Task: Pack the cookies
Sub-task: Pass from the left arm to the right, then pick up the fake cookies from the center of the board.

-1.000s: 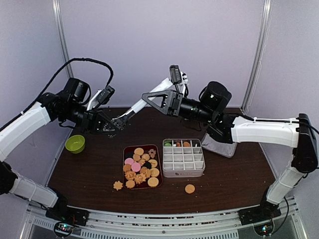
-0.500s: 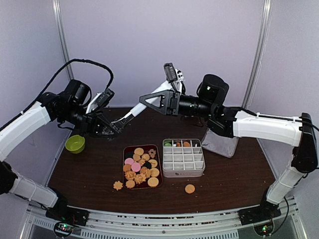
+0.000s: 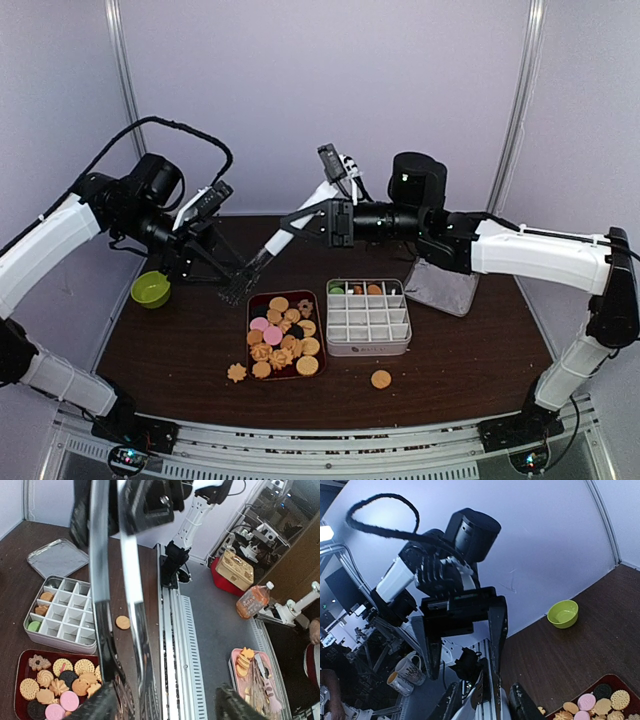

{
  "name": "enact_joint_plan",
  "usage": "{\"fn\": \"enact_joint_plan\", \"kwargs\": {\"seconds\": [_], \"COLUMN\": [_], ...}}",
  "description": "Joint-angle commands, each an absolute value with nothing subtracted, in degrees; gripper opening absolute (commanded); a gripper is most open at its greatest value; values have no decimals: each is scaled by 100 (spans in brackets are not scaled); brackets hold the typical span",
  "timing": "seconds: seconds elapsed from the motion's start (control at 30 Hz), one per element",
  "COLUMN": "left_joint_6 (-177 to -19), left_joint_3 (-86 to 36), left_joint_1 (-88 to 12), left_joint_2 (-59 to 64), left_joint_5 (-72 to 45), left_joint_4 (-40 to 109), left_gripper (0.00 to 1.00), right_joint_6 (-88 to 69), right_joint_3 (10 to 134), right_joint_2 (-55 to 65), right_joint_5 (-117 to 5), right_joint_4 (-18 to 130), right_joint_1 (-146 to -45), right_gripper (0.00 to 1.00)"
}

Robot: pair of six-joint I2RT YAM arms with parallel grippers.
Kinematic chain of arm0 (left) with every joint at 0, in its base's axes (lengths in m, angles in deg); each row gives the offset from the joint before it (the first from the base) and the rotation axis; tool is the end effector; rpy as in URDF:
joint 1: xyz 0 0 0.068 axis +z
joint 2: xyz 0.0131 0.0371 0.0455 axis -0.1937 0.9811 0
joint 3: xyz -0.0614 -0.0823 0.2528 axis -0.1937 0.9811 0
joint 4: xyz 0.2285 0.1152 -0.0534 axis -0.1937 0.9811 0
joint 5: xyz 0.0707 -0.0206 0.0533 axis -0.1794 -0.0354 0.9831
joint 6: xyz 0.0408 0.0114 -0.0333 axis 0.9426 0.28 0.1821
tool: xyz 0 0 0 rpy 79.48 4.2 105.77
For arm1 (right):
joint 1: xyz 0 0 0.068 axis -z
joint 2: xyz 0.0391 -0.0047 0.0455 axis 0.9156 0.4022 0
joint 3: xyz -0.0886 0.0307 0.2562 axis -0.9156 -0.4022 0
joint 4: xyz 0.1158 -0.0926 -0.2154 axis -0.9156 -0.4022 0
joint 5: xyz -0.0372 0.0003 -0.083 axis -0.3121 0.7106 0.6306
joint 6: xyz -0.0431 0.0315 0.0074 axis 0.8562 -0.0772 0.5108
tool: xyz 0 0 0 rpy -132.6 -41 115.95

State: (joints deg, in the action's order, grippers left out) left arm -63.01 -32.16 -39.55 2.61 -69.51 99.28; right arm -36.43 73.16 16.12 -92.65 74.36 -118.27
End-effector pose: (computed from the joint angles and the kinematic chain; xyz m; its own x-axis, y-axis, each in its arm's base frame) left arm 0.1976 -0.1434 0.3677 -0.4457 0.4396 -0.7798 0.8646 -0.0145 -0.5023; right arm 0.2158 0.3159 0.3744 -0.5337 -0.0296 -0.8452 -0.8396 -0.1012 0.5337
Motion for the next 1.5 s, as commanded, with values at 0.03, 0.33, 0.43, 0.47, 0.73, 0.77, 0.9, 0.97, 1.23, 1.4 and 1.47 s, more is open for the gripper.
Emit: {"fn": "enact_joint_plan", "kwargs": {"seconds": [0.03, 0.33, 0.43, 0.47, 0.73, 0.77, 0.9, 0.97, 1.23, 1.4, 1.47], "left_joint_6": [-6340, -6116, -6103, -6123, -6214, -6223, -6262, -6278, -6311, -6315, -6307], "left_joint_3": [-3516, -3727, -3679, -3640, -3352, -3339, -3288, -3281, -3274, -3258, -3257], "left_joint_1": [-3806, -2902, -2567, -2466, -2228, -2231, -2223, -2220, -2220, -2218, -2221], "left_joint_2": [53, -210, -327, -365, -597, -603, -598, -597, -596, -609, -631], "left_joint_5": [-5837, -4501, -4261, -4251, -3945, -3940, -3921, -3926, -3949, -3952, -3951], "left_joint_4": [9934, 10328, 10323, 10319, 10156, 10148, 10138, 10137, 10129, 10136, 10138], "left_gripper": [95, 98, 98, 98, 98, 98, 98, 98, 98, 98, 98], "right_joint_6": [-2510, -1405, -1132, -1039, -579, -547, -430, -408, -332, -289, -260], "right_joint_3": [7728, 8350, 8799, 8975, 9928, 9978, 10098, 10164, 10445, 10665, 10758], "right_joint_2": [1362, 1998, 2441, 2596, 3494, 3544, 3718, 3805, 4109, 4323, 4433], "right_joint_5": [-8384, -6166, -5742, -5623, -5145, -5109, -5038, -5061, -5085, -5105, -5093], "right_joint_4": [5894, 4577, 4330, 4240, 3810, 3781, 3721, 3704, 3736, 3759, 3726], "right_joint_1": [-12229, -13349, -13683, -13789, -14171, -14192, -14252, -14263, -14285, -14285, -14287], "right_gripper": [31, 33, 33, 33, 32, 32, 32, 34, 36, 36, 37]}}
